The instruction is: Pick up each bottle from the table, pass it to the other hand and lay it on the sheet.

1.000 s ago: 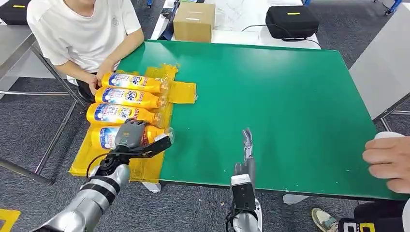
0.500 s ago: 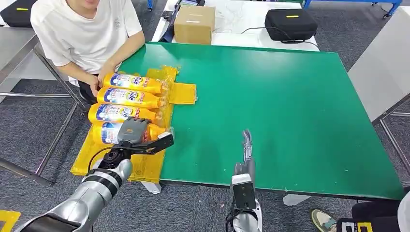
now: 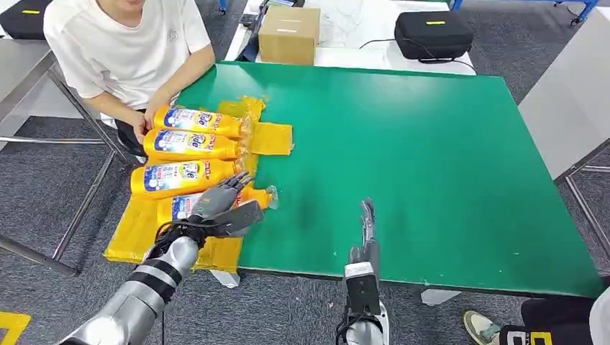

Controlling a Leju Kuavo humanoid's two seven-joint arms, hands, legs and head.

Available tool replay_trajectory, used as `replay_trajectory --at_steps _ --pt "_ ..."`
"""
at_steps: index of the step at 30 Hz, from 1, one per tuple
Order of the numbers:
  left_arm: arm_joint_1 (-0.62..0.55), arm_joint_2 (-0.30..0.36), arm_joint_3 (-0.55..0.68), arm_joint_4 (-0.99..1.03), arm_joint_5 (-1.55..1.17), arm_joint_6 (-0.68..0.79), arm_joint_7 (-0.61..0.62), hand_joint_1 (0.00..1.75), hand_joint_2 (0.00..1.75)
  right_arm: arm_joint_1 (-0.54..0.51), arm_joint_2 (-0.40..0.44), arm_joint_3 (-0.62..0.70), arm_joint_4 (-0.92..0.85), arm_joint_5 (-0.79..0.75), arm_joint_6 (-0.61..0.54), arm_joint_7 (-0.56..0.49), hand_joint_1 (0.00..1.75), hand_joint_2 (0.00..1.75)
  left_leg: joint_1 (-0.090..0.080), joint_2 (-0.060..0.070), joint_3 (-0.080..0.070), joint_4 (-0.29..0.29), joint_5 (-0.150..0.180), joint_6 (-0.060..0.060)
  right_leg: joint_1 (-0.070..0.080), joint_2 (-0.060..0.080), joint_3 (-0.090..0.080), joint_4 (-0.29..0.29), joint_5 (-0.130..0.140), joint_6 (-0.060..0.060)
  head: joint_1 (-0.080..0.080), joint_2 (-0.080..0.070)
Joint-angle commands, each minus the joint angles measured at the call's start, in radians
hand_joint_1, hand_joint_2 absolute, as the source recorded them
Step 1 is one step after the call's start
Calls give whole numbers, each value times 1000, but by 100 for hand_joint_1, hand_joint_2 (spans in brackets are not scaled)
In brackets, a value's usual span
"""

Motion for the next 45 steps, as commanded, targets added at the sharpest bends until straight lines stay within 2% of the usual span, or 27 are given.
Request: replay_trajectory --at_steps 1,6,10,12,14,16,18,19,21,40,41,43,45 --pt "41 36 -27 -195 101 50 -38 0 175 -9 -24 9 39 0 -1 -2 0 0 2 1 3 0 -2 -2 2 1 3 0 -1 -2 0 0" --pt "144 -25 22 -458 300 140 -127 0 175 -9 -53 40 43 -14 -16 -2 0 0 1 0 0 0 -1 0 1 0 1 -1 -1 -1 0 0" --pt "162 -28 30 -496 319 177 -146 0 175 -7 -55 53 45 -17 -20 -2 0 0 1 1 -1 0 -1 -1 1 1 -1 -1 0 -1 0 0" --pt "181 -52 62 -526 393 218 -201 0 175 -6 -60 63 47 -24 -33 -2 0 0 1 1 1 0 -1 -1 0 1 0 -1 -1 -1 0 0" --pt "219 -91 94 -595 600 179 -235 0 175 14 -85 97 -27 -30 -100 -2 0 0 2 1 3 1 -3 -2 2 1 4 -1 -2 -2 0 0" --pt "269 -103 90 -668 824 89 -205 0 175 33 -117 139 -115 -67 -178 -2 0 0 2 1 2 2 -4 -1 2 1 2 0 -3 -2 0 0" --pt "351 -127 89 -735 1068 -26 -186 0 175 89 -94 75 -272 -32 -201 -2 0 0 0 1 -2 1 -2 0 0 1 -2 0 -2 -1 0 0" --pt "407 -138 78 -764 1089 -21 -192 0 175 111 -92 67 -340 -43 -201 -2 0 0 1 1 1 1 -4 -1 1 1 0 1 -3 -1 0 0" --pt "435 -143 67 -767 1096 -23 -196 0 175 123 -97 68 -353 -42 -201 -2 0 0 -1 2 0 0 -3 0 -1 2 -1 0 -2 -1 0 0" --pt "435 -143 67 -767 1096 -23 -196 0 175 123 -97 68 -353 -42 -201 -2 0 0 1 1 0 -1 -3 -1 1 1 0 -1 -3 1 0 0" --pt "435 -143 67 -767 1096 -23 -196 0 175 123 -97 68 -353 -42 -201 -2 0 175 0 0 -1 -1 -3 -1 0 1 -1 -1 -3 1 0 0" --pt "481 -159 70 -774 1134 -25 -202 0 175 167 -69 18 -427 11 -201 -2 0 175 1 1 1 0 -4 -1 1 1 1 -1 -4 1 0 0" --pt "544 -170 52 -772 1077 47 -234 0 175 222 -44 -29 -487 20 -201 -2 0 175 0 0 -1 -1 -3 -1 0 0 -2 -1 -3 2 0 0"
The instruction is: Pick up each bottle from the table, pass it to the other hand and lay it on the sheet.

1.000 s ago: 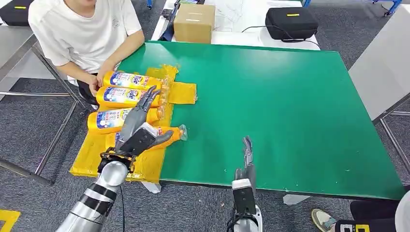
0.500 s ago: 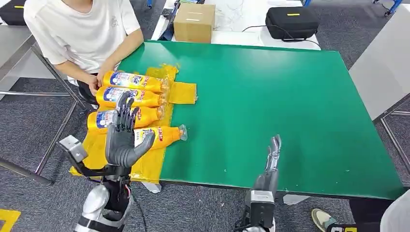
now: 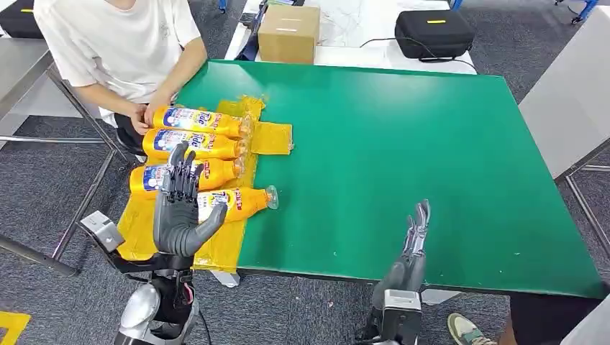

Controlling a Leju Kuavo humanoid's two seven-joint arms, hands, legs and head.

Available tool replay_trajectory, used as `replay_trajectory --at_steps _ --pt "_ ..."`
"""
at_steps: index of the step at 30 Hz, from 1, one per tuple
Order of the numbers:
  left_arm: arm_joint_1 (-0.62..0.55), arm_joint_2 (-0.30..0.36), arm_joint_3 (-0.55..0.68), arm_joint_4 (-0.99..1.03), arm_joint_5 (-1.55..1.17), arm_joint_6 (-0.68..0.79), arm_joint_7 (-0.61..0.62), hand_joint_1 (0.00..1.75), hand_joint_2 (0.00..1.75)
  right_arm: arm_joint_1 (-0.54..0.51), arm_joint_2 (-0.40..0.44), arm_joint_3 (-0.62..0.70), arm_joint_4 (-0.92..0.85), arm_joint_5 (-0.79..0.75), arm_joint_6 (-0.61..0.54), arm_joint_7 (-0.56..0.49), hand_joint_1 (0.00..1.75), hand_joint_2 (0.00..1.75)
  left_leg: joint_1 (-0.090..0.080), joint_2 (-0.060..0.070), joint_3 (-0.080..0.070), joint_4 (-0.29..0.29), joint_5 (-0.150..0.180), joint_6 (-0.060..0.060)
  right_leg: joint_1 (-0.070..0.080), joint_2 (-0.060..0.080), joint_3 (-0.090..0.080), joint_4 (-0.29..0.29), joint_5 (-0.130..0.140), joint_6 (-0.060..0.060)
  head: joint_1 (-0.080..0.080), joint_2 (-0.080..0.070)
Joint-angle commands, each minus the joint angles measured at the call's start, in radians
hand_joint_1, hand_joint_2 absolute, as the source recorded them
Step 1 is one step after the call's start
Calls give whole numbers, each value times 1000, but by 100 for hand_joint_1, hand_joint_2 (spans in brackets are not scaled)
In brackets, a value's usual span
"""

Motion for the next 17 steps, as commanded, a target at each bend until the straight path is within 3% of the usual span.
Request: replay_trajectory --at_steps 1,3,6,8,9,10,11,13,17 --pt "107 -18 -20 16 -43 91 -40 0 175 102 34 -96 -137 42 -3 1 0 175 0 0 6 -1 -3 -1 0 0 6 0 -3 -2 0 0" --pt "112 -2 -68 97 -297 304 -120 0 175 138 45 -130 -134 47 -3 1 0 175 0 -1 3 -2 -1 -1 0 -1 4 -1 -2 -1 0 0" --pt "113 4 -106 206 -312 360 -127 0 175 146 31 -124 -50 -75 -3 1 0 175 0 -2 5 -3 -1 0 0 -2 4 -3 -2 -1 0 0" --pt "125 7 -124 242 -308 396 -147 0 175 154 56 -154 -29 -70 -3 1 0 175 0 -1 5 -3 -2 -1 0 -1 5 -3 -2 -1 0 0" --pt "126 7 -130 249 -317 420 -156 0 175 161 77 -178 -24 -65 -3 1 0 0 0 -1 5 -2 -3 -1 0 -1 5 -2 -3 -2 0 0" --pt "131 7 -133 249 -315 424 -154 0 175 172 113 -224 -8 -62 -3 1 0 0 1 -1 7 -2 -4 -1 1 0 7 -3 -3 -2 0 0" --pt "144 13 -142 240 -317 430 -155 0 175 179 117 -227 -17 -21 -3 1 0 175 0 0 4 -2 -3 -1 0 0 4 -2 -2 -2 0 0" --pt "135 21 -162 258 -357 463 -151 0 175 182 67 -166 32 -46 -3 1 0 175 1 -1 6 -2 -4 -2 1 -1 6 -2 -3 -3 0 0" --pt "116 18 -179 330 -403 503 -154 0 175 176 64 -190 42 -22 -3 4 0 175 1 -1 8 -3 -5 -2 2 -1 9 -4 -4 -3 0 0"
